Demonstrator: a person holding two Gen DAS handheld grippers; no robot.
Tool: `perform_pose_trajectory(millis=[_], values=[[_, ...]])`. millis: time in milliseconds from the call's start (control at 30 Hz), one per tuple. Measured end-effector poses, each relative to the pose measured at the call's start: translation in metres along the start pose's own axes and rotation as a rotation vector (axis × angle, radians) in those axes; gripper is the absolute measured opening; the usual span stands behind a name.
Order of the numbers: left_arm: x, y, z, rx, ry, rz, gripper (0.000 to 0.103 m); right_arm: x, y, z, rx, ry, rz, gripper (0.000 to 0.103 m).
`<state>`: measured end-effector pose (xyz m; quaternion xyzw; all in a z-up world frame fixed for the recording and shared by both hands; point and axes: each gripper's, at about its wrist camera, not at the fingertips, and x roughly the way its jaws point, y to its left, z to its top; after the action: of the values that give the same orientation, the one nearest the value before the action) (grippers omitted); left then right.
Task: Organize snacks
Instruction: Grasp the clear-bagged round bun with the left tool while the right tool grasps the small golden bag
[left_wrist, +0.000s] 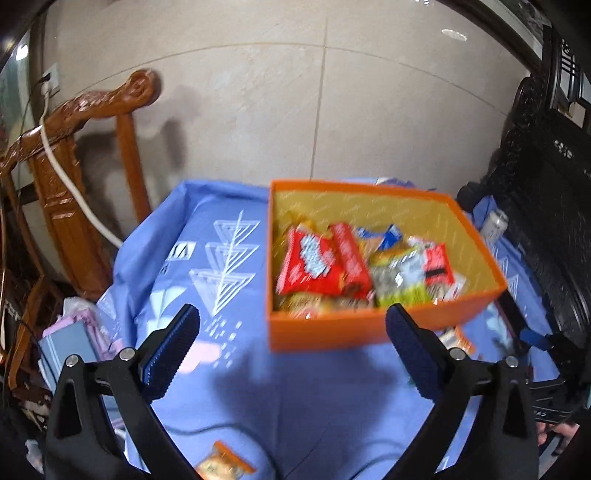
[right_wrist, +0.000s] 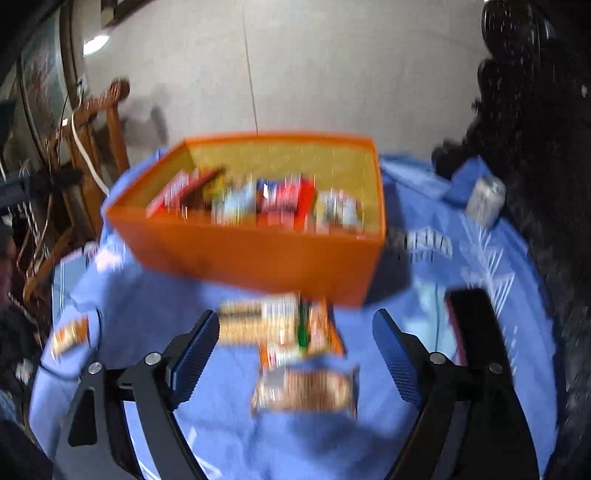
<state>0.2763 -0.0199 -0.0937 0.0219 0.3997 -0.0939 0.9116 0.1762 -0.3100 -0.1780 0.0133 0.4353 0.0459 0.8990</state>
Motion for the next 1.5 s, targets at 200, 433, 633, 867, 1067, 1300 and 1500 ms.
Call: perform_pose_trajectory(millis=[200, 433, 633, 867, 1067, 1300, 1500], values=[[-0.014, 0.039, -0.041, -0.039, 0.057, 0.073, 0.099, 0.040, 0.001, -0.026, -0.022, 0.109, 0.000, 0.087], [-0.030, 0.086, -0.068, -0.120, 0.090, 0.147, 0.099, 0.066, 0.016, -0.027, -0.131, 0.147, -0.083, 0.090], [-0.029, 0.100, -0.090, -0.085, 0.121, 0.162, 0.099, 0.067, 0.021, -0.031, -0.205, 0.156, -0.130, 0.086], [-0.001, 0.085, -0.133, 0.051, 0.179, 0.093, 0.099, 0.066, 0.018, -0.033, -0.217, 0.176, -0.146, 0.087], [0.029, 0.078, -0.167, 0.158, 0.225, 0.046, 0.099, 0.064, 0.010, -0.026, -0.136, 0.202, -0.147, 0.087], [0.047, 0.094, -0.186, 0.177, 0.261, -0.011, 0.069, 0.063, 0.012, -0.025, -0.140, 0.241, -0.148, 0.087], [0.045, 0.091, -0.192, 0.183, 0.218, -0.055, 0.050, 0.061, 0.016, -0.024, -0.135, 0.239, -0.164, 0.073]])
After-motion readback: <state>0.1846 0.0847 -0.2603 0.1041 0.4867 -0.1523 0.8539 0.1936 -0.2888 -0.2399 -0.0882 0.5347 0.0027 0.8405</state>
